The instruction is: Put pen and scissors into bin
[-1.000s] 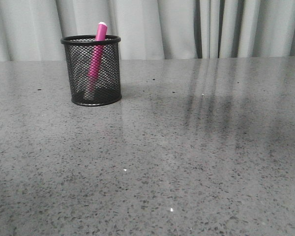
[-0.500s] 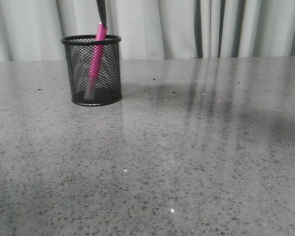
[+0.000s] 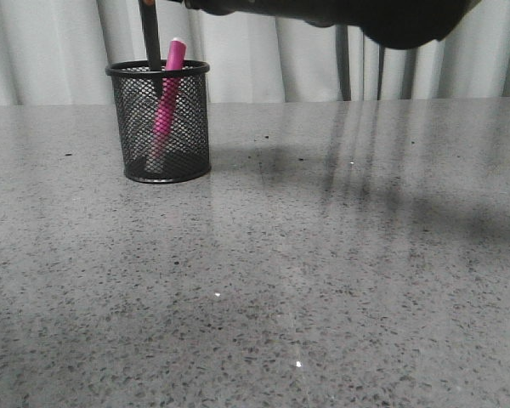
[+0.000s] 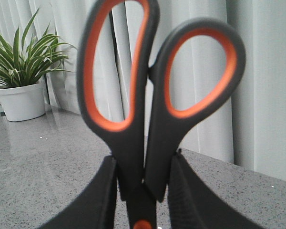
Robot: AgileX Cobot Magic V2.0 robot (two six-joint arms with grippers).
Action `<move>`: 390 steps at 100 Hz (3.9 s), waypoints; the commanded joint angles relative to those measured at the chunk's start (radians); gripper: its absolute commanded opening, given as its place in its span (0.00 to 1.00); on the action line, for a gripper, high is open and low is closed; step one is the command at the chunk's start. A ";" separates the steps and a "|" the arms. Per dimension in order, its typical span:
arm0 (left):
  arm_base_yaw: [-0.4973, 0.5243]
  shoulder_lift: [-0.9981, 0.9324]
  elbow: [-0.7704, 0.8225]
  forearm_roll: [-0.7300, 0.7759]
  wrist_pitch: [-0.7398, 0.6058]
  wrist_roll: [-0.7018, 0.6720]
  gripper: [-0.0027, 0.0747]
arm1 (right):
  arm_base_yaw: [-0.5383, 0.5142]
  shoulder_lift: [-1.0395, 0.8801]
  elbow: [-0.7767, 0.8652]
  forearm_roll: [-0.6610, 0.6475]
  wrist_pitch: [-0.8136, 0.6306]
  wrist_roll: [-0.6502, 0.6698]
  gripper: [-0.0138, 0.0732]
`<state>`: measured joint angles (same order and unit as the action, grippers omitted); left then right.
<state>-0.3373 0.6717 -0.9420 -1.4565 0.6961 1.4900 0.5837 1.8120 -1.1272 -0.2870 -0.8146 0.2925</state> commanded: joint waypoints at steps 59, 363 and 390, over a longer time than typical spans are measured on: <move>-0.009 0.001 -0.016 0.003 0.004 -0.012 0.38 | -0.008 0.029 -0.027 0.022 -0.044 -0.001 0.08; -0.009 -0.538 0.655 0.031 -0.573 -0.090 0.01 | -0.004 -1.274 0.593 -0.356 0.900 0.001 0.09; 0.027 -0.539 0.655 0.520 -0.523 -0.328 0.01 | -0.004 -1.274 0.593 -0.356 0.900 0.001 0.09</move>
<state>-0.3317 0.1224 -0.2606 -1.2523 0.1156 1.3567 0.5837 0.5358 -0.5072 -0.6240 0.1426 0.2925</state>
